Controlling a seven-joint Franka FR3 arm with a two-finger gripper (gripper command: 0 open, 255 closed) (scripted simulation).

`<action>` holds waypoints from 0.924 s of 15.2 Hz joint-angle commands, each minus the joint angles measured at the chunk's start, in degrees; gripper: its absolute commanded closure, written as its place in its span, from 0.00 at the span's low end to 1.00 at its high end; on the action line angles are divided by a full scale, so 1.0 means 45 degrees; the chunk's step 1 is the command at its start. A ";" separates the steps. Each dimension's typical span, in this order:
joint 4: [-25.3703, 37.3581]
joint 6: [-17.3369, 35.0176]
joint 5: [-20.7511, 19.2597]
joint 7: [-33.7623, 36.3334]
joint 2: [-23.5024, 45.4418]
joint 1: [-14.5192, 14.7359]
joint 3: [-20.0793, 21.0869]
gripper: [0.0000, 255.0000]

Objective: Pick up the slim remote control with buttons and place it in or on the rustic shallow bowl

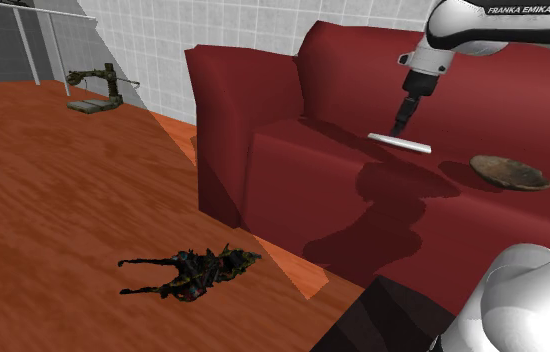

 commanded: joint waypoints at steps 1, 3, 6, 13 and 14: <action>0.0607 0.0048 0.0066 -0.0855 0.0807 0.0054 -0.0640 0.00; 0.1334 0.0047 0.0253 -0.1731 0.1714 0.0101 -0.1297 0.00; 0.2564 -0.0006 0.0761 -0.3137 0.3254 0.0133 -0.2299 0.00; 0.6298 -0.0703 0.3238 -0.6821 0.7868 -0.0867 -0.4136 0.00; 0.6332 -0.0713 0.3251 -0.6841 0.7900 -0.0934 -0.4085 0.00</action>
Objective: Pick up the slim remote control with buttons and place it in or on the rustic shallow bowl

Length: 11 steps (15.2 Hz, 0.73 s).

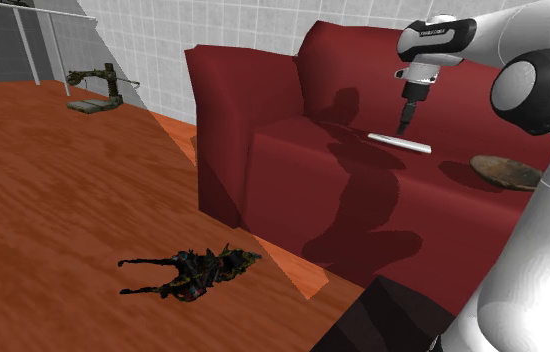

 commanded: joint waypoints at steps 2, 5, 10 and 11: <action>-0.0063 0.0246 0.0170 -0.0261 0.0300 -0.0118 -0.0032 0.00; -0.0699 0.0793 0.0092 -0.0213 0.0180 -0.0054 -0.0011 0.00; -0.1211 0.1253 0.0047 -0.0185 0.0109 -0.0014 0.0003 0.00; -0.1211 0.1253 0.0047 -0.0185 0.0109 -0.0014 0.0003 0.00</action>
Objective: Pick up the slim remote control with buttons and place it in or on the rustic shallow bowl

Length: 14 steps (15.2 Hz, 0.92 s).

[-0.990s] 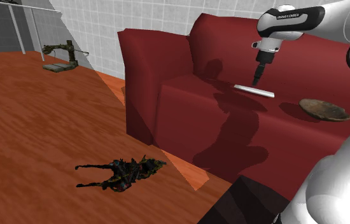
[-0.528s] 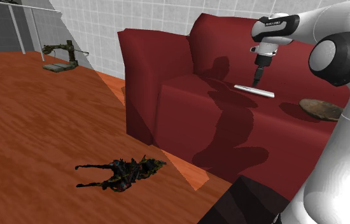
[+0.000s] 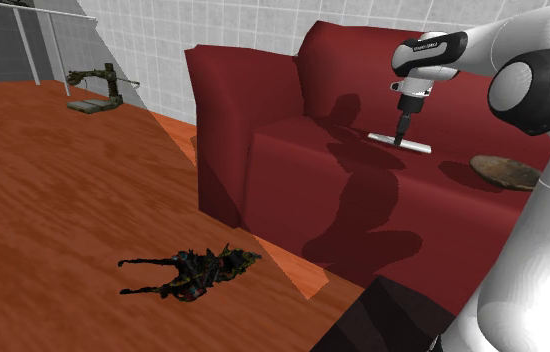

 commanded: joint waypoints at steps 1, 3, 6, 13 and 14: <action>-0.0019 0.0018 -0.0002 0.0002 -0.0005 0.0002 0.0001 0.00; -0.0019 0.0018 -0.0002 0.0002 -0.0005 0.0002 0.0001 0.00; -0.0017 0.0015 -0.0002 0.0002 -0.0004 0.0002 0.0001 1.00; -0.0018 0.0016 -0.0003 0.0002 -0.0005 0.0002 0.0001 1.00; -0.0018 0.0016 -0.0003 0.0003 -0.0006 0.0002 0.0001 1.00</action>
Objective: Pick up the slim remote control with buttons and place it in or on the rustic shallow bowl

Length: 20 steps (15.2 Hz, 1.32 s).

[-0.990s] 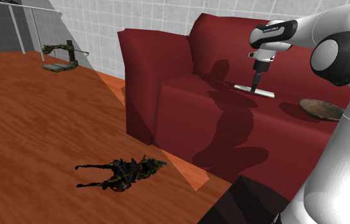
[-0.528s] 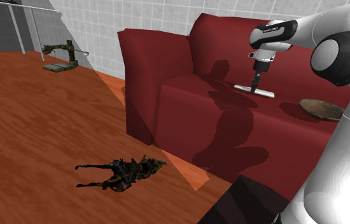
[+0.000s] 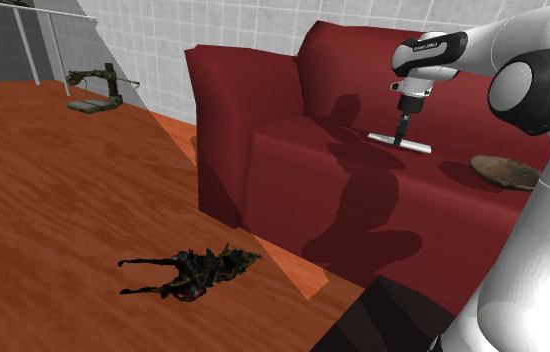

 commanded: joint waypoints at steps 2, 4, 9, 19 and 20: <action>0.0380 -0.0350 0.0024 -0.0018 0.0040 -0.0027 -0.0012 1.00; 0.0778 -0.0708 0.0059 -0.0043 0.0095 -0.0061 -0.0025 1.00; 0.1860 -0.1630 0.0205 -0.0138 0.0312 -0.0185 -0.0068 1.00; 0.4507 -0.3656 0.0789 -0.0473 0.1141 -0.0712 -0.0184 1.00; 0.4820 -0.3879 0.0875 -0.0517 0.1258 -0.0796 -0.0197 1.00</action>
